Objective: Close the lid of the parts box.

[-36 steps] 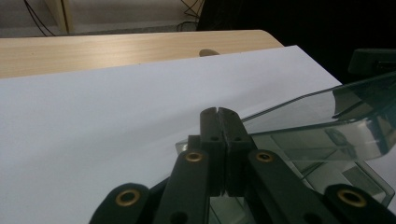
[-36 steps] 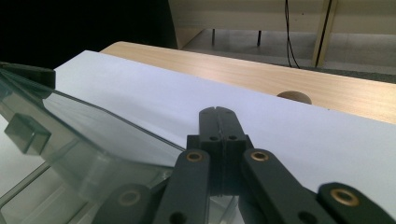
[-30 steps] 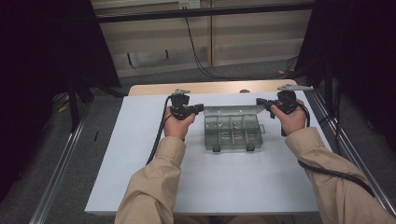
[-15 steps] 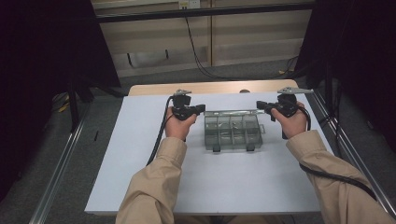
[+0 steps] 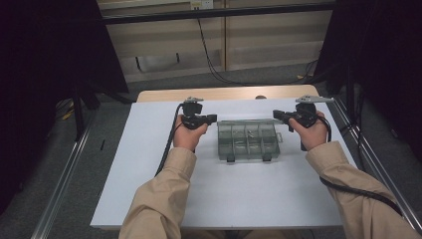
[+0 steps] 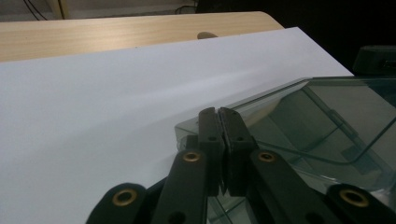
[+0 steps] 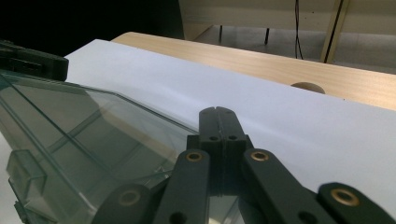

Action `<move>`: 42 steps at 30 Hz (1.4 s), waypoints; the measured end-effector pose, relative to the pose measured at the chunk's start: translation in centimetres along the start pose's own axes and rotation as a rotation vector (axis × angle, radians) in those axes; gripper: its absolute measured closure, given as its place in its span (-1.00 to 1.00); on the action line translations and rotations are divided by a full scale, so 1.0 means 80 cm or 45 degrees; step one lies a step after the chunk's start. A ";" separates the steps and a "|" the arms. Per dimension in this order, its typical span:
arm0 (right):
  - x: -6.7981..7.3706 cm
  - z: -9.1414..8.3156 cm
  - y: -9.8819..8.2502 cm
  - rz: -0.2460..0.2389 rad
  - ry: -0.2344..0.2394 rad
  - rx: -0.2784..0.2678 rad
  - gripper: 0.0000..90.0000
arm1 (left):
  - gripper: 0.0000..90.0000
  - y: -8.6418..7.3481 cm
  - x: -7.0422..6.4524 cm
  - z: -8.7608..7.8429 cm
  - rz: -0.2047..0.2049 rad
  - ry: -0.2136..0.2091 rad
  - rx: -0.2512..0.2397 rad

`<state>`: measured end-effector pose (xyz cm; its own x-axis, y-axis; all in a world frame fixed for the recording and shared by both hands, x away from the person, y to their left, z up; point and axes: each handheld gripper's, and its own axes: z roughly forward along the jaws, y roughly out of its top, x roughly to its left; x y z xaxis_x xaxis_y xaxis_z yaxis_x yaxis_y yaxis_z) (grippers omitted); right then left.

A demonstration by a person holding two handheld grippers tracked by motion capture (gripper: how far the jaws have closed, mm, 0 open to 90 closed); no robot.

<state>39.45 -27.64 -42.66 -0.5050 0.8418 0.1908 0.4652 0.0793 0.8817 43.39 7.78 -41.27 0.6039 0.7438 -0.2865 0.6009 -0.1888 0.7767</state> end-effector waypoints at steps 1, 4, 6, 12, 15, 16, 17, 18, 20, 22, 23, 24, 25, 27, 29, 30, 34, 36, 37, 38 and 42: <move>0.000 0.000 -0.001 -0.002 0.000 -0.001 1.00 | 0.96 0.000 0.000 0.000 0.004 -0.006 0.007; 0.000 0.000 -0.002 0.002 0.010 -0.004 1.00 | 0.95 -0.002 -0.003 0.001 0.000 0.003 0.004; 0.000 0.000 -0.003 0.001 0.010 0.001 1.00 | 0.95 -0.003 -0.003 0.000 0.003 0.008 0.010; 0.001 -0.001 -0.006 -0.010 0.008 0.010 1.00 | 0.94 -0.005 -0.003 0.001 0.003 0.004 0.016; 0.001 -0.002 -0.007 -0.010 0.012 0.005 1.00 | 0.94 -0.006 -0.003 0.000 0.010 0.003 0.020; 0.002 -0.002 -0.008 -0.014 0.013 0.006 1.00 | 0.94 -0.006 -0.003 0.001 0.010 0.004 0.020; 0.002 -0.002 -0.008 -0.013 0.011 0.002 1.00 | 0.94 -0.007 -0.003 0.001 0.013 0.008 0.019; 0.002 -0.001 -0.009 -0.010 0.012 0.004 1.00 | 0.94 -0.007 -0.003 0.001 0.011 0.007 0.019; 0.003 0.000 -0.009 -0.014 0.006 0.006 1.00 | 0.95 -0.008 -0.004 0.001 0.004 0.007 0.014; 0.003 -0.001 -0.010 -0.011 0.001 0.005 1.00 | 0.95 -0.009 -0.004 0.001 0.000 0.007 0.013; 0.003 -0.001 -0.010 -0.009 0.007 0.008 1.00 | 0.95 -0.010 -0.003 0.000 0.020 0.001 0.029; 0.003 -0.001 -0.011 -0.014 0.006 0.008 1.00 | 0.95 -0.010 -0.003 0.000 0.020 0.001 0.029; 0.003 -0.001 -0.012 -0.015 0.010 0.011 1.00 | 0.95 -0.011 -0.004 0.000 0.008 -0.003 0.022; 0.005 -0.001 -0.013 -0.025 0.004 0.014 1.00 | 0.94 -0.013 -0.003 0.000 0.007 -0.004 0.026; 0.005 -0.002 -0.015 -0.025 0.008 0.016 1.00 | 0.95 -0.015 -0.004 0.002 -0.007 0.000 0.017; 0.006 -0.002 -0.015 -0.025 0.010 0.019 1.00 | 0.94 -0.016 -0.003 0.001 0.008 -0.002 0.029; 0.007 -0.003 -0.018 -0.029 0.009 0.023 1.00 | 0.95 -0.018 -0.003 0.002 0.011 -0.002 0.034; 0.008 -0.003 -0.020 -0.027 0.011 0.026 1.00 | 0.94 -0.019 -0.004 0.002 0.008 0.003 0.033; 0.008 -0.003 -0.021 -0.032 0.015 0.027 1.00 | 0.95 -0.020 -0.004 0.002 0.006 0.001 0.033; 0.008 -0.003 -0.021 -0.033 0.015 0.027 1.00 | 0.94 -0.020 -0.004 0.002 0.010 0.001 0.037; 0.010 -0.004 -0.024 -0.031 0.021 0.029 1.00 | 0.95 -0.022 -0.005 0.003 -0.003 0.001 0.027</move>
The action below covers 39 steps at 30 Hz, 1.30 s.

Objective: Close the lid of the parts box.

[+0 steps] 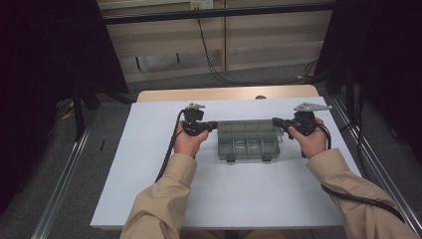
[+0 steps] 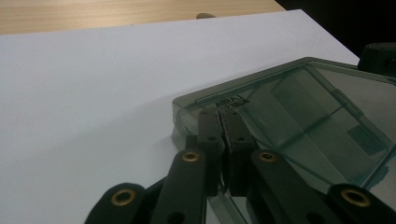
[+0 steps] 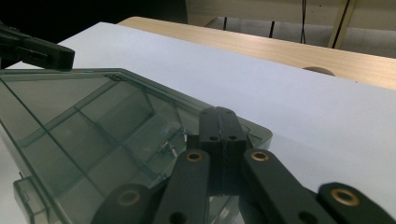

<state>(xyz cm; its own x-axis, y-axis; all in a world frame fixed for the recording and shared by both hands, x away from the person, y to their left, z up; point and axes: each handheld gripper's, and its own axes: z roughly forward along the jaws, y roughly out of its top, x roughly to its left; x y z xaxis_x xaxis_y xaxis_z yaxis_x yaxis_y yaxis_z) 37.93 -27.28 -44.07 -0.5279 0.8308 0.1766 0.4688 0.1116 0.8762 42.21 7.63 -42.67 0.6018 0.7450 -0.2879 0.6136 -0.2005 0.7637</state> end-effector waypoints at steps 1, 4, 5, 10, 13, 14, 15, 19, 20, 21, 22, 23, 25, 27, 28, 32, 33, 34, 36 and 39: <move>0.000 0.000 -0.001 -0.002 -0.004 -0.003 1.00 | 0.94 0.000 0.000 0.000 -0.002 0.003 0.003; 0.000 0.000 -0.002 -0.008 -0.006 0.002 1.00 | 0.94 -0.001 0.000 -0.001 0.009 -0.003 0.011; 0.000 0.000 -0.003 -0.009 -0.006 0.003 1.00 | 0.94 -0.001 0.001 -0.002 0.028 -0.001 0.023; 0.001 0.000 -0.004 -0.020 -0.006 0.010 1.00 | 0.94 -0.003 -0.002 -0.002 0.046 0.010 0.028; 0.002 0.000 -0.006 -0.022 -0.003 0.013 1.00 | 0.94 -0.004 -0.004 -0.001 0.042 0.016 0.021; 0.002 0.001 -0.006 -0.022 -0.004 0.013 1.00 | 0.95 -0.004 -0.004 -0.001 0.039 0.014 0.018; 0.002 0.001 -0.006 -0.025 -0.006 0.012 1.00 | 0.95 -0.004 -0.004 -0.001 0.040 0.015 0.016; 0.003 0.001 -0.008 -0.022 -0.005 0.011 1.00 | 0.95 -0.005 -0.004 -0.001 0.036 0.009 0.016; 0.003 0.001 -0.009 -0.018 -0.001 0.013 1.00 | 0.95 -0.006 -0.002 -0.002 0.042 0.003 0.026; 0.003 0.001 -0.009 -0.021 -0.002 0.013 1.00 | 0.95 -0.006 -0.003 -0.002 0.029 0.002 0.014; 0.003 0.001 -0.010 -0.028 -0.004 0.011 1.00 | 0.94 -0.007 -0.003 -0.002 0.023 0.003 0.007; 0.004 0.001 -0.010 -0.029 -0.004 0.008 1.00 | 0.95 -0.007 -0.003 -0.002 0.023 -0.002 0.007; 0.005 0.001 -0.011 -0.032 -0.004 0.013 1.00 | 0.94 -0.009 -0.004 -0.002 0.040 0.004 0.012; 0.006 0.001 -0.013 -0.039 0.000 0.013 1.00 | 0.94 -0.010 -0.005 -0.003 0.025 -0.015 0.001; 0.006 0.001 -0.013 -0.037 -0.002 0.015 1.00 | 0.93 -0.010 -0.006 -0.002 0.017 -0.023 -0.004; 0.008 0.001 -0.015 -0.036 0.000 0.008 1.00 | 0.93 -0.011 -0.014 0.002 0.035 -0.047 0.004; 0.008 0.001 -0.015 -0.037 0.000 0.009 1.00 | 0.93 -0.012 -0.015 0.003 0.036 -0.046 0.002; 0.008 0.001 -0.016 -0.038 0.001 0.014 1.00 | 0.93 -0.012 -0.015 0.003 0.031 -0.041 0.001; 0.008 0.001 -0.017 -0.044 0.002 0.015 1.00 | 0.93 -0.013 -0.015 0.004 0.033 -0.042 0.008; 0.009 -0.001 -0.018 -0.043 -0.002 0.015 1.00 | 0.94 -0.013 -0.015 0.004 0.038 -0.041 0.008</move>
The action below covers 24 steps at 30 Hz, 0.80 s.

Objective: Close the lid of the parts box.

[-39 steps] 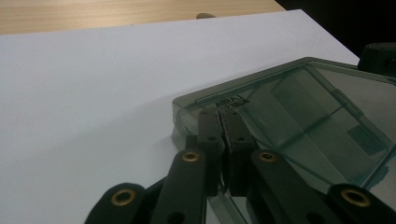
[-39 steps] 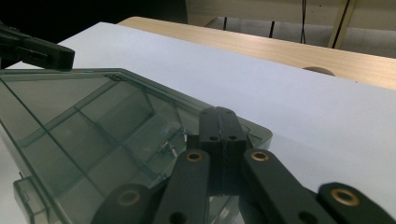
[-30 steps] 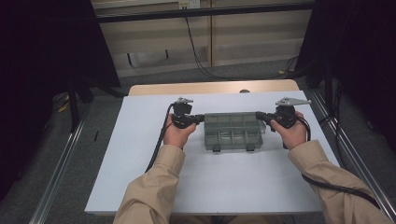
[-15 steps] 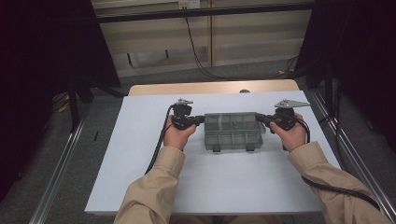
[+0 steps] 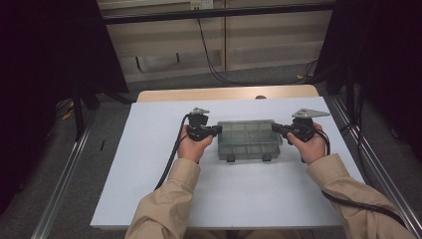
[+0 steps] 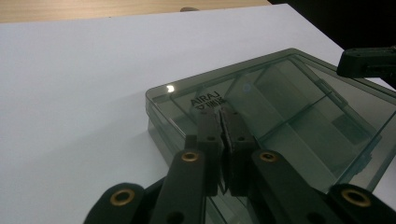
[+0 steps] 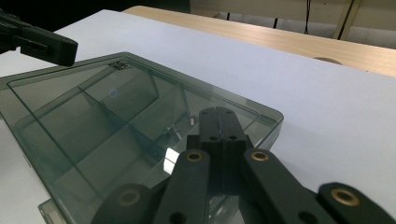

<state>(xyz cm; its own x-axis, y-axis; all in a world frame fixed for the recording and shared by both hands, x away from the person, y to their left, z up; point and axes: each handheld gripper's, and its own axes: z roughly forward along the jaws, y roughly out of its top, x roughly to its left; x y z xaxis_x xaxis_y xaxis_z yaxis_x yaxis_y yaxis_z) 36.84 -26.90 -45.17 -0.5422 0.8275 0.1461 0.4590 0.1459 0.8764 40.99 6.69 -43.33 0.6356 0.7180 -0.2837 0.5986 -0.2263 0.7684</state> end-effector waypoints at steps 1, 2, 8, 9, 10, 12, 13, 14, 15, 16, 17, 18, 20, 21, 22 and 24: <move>0.000 -0.001 0.000 0.001 0.003 -0.002 1.00 | 0.94 0.000 0.000 0.000 -0.003 -0.002 -0.001; 0.000 -0.001 -0.001 -0.008 0.004 -0.002 1.00 | 0.94 0.000 -0.001 0.001 -0.017 -0.002 -0.011; 0.000 -0.004 -0.004 -0.014 -0.006 -0.001 1.00 | 0.94 -0.002 -0.001 -0.001 0.010 0.005 0.014; 0.000 -0.004 -0.004 -0.012 -0.007 0.000 1.00 | 0.94 -0.003 -0.001 -0.001 0.009 0.008 0.016; 0.000 -0.004 -0.004 -0.014 -0.006 0.004 1.00 | 0.94 -0.003 0.000 -0.001 0.009 0.006 0.016; 0.000 -0.005 -0.004 -0.014 -0.007 0.005 1.00 | 0.94 -0.004 0.000 -0.001 0.008 0.001 0.015; 0.001 -0.005 -0.004 -0.014 -0.006 0.006 1.00 | 0.94 -0.004 -0.001 -0.001 -0.004 0.003 0.005; 0.001 -0.005 -0.004 -0.011 -0.004 0.005 1.00 | 0.94 -0.004 0.000 -0.001 0.005 0.000 0.012; 0.001 -0.005 -0.005 -0.018 -0.004 0.006 1.00 | 0.94 -0.005 0.000 -0.001 0.011 0.000 0.013; 0.002 -0.005 -0.005 -0.022 -0.004 0.007 1.00 | 0.94 -0.005 0.001 -0.001 0.011 0.001 0.016; 0.003 -0.005 -0.006 -0.018 -0.002 0.008 1.00 | 0.94 -0.006 0.001 -0.001 0.004 0.001 0.015; 0.003 -0.005 -0.006 -0.022 -0.004 0.009 1.00 | 0.94 -0.007 0.001 0.000 -0.003 0.001 0.011; 0.004 -0.005 -0.007 -0.033 0.000 0.013 1.00 | 0.94 -0.007 0.001 0.000 0.010 0.001 0.021; 0.004 -0.005 -0.008 -0.033 -0.001 0.016 1.00 | 0.94 -0.008 0.001 0.000 0.013 0.005 0.022; 0.005 -0.005 -0.008 -0.032 0.003 0.016 1.00 | 0.94 -0.008 0.001 0.000 0.013 0.004 0.023; 0.005 -0.005 -0.009 -0.038 0.006 0.016 1.00 | 0.94 -0.008 0.000 0.000 0.004 0.006 0.016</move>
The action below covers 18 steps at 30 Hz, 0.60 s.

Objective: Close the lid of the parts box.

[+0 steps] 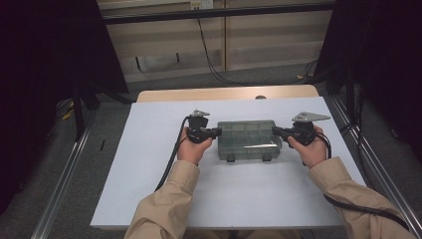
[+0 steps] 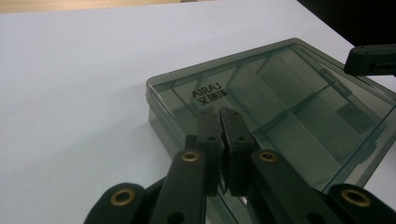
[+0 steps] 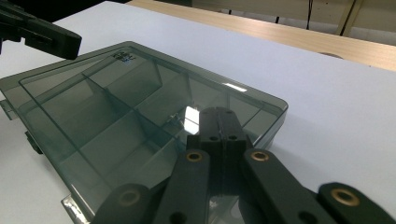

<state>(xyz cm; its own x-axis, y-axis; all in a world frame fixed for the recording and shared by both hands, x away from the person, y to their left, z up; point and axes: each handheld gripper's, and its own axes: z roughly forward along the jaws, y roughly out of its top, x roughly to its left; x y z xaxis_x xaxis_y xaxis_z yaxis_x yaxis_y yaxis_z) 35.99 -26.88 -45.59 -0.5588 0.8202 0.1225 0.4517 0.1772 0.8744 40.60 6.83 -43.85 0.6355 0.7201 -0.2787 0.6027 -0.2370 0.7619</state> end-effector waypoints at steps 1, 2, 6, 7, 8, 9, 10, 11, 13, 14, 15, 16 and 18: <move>0.000 0.000 0.000 0.001 0.003 -0.003 1.00 | 0.94 0.000 0.000 0.000 0.005 0.001 0.005; 0.001 0.000 -0.001 0.001 0.000 -0.005 1.00 | 0.94 -0.001 0.000 0.000 0.005 0.007 0.003; 0.002 0.000 -0.004 -0.002 0.000 -0.007 1.00 | 0.94 -0.002 -0.001 0.002 0.010 0.001 0.011; 0.002 -0.001 -0.005 0.000 -0.001 -0.007 1.00 | 0.94 -0.002 -0.001 0.002 0.012 0.000 0.011; 0.003 -0.001 -0.005 0.007 0.000 -0.006 1.00 | 0.94 -0.003 -0.001 0.003 0.014 0.002 0.010; 0.003 -0.001 -0.006 0.010 0.002 -0.007 1.00 | 0.94 -0.003 -0.002 0.003 0.016 0.002 0.014; 0.003 -0.002 -0.007 0.007 0.004 -0.011 1.00 | 0.94 -0.004 -0.002 0.004 0.006 0.002 0.006; 0.003 -0.002 -0.008 0.004 0.004 -0.012 1.00 | 0.94 -0.004 -0.002 0.003 0.013 0.007 0.011; 0.004 -0.002 -0.009 0.005 0.007 -0.009 1.00 | 0.94 -0.005 -0.002 0.003 0.010 0.000 0.009; 0.004 -0.002 -0.009 0.006 0.006 -0.008 1.00 | 0.94 -0.005 -0.002 0.002 0.014 0.005 0.011; 0.005 -0.002 -0.009 0.012 0.006 -0.008 1.00 | 0.94 -0.006 -0.002 0.002 0.003 -0.002 0.006; 0.004 -0.002 -0.010 0.011 0.006 -0.010 1.00 | 0.95 -0.007 -0.001 0.001 0.013 -0.003 0.015; 0.004 -0.002 -0.011 0.007 0.009 -0.004 1.00 | 0.95 -0.009 -0.001 0.001 0.002 0.000 0.012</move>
<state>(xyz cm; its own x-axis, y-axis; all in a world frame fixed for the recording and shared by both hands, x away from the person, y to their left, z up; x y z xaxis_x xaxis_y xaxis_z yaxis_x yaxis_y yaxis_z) 35.30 -26.83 -46.20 -0.5614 0.8171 0.1308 0.4526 0.1709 0.8752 40.16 6.88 -44.45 0.6363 0.7198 -0.2776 0.6065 -0.2443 0.7566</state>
